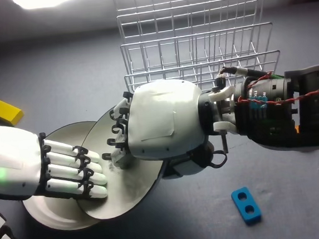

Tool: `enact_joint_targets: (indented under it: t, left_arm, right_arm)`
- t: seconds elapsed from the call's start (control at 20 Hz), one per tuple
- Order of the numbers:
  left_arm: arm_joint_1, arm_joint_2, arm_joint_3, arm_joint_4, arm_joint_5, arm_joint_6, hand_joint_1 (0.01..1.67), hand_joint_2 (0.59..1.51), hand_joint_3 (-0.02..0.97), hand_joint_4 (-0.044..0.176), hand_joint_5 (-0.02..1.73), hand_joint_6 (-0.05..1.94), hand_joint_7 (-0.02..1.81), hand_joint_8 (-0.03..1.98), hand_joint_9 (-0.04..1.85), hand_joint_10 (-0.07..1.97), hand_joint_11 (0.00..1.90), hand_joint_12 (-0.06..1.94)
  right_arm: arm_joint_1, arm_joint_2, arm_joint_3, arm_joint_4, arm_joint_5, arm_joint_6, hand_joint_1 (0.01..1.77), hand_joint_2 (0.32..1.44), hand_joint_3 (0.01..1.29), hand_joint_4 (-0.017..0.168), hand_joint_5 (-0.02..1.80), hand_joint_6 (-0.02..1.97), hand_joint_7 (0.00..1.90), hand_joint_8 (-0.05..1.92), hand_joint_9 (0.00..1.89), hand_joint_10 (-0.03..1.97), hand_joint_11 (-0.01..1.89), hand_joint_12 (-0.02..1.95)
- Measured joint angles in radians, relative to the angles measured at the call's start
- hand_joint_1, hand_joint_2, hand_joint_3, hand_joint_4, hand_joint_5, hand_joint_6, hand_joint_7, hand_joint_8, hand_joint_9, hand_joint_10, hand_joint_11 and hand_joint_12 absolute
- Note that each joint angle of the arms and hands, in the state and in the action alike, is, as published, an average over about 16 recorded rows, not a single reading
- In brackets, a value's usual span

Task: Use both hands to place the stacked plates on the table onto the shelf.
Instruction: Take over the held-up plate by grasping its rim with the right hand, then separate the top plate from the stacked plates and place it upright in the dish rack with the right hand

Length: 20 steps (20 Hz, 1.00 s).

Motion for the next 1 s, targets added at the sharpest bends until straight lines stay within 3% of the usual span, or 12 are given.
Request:
enact_joint_targets:
  t: [0.45,0.7,1.0]
  left_arm:
    - [-0.086,0.047,0.006,-0.015,-0.015,-0.027,0.02,1.045,0.021,0.001,0.01,0.01,0.01,-0.02,0.02,0.01,0.02,0.0]
    - [-0.158,0.096,0.012,-0.006,-0.031,-0.07,0.02,1.053,0.021,0.006,0.02,0.02,0.01,-0.01,0.02,0.01,0.02,0.0]
    - [-0.253,0.156,0.036,0.035,-0.062,-0.155,0.02,1.06,0.021,0.006,0.02,0.02,0.02,-0.01,0.02,0.01,0.02,0.0]
  right_arm:
    - [0.006,0.005,-0.007,0.0,0.03,0.023,1.1,0.99,0.02,-0.006,0.81,0.69,0.93,0.51,1.1,0.09,0.83,1.3]
    - [0.025,0.026,-0.032,0.016,0.027,0.038,1.1,0.97,0.02,-0.003,0.86,0.73,0.98,0.63,1.14,0.28,0.88,1.33]
    - [0.071,0.08,-0.092,0.046,0.013,0.048,1.15,0.96,0.02,0.0,0.91,0.76,1.03,0.73,1.13,0.64,0.87,1.35]
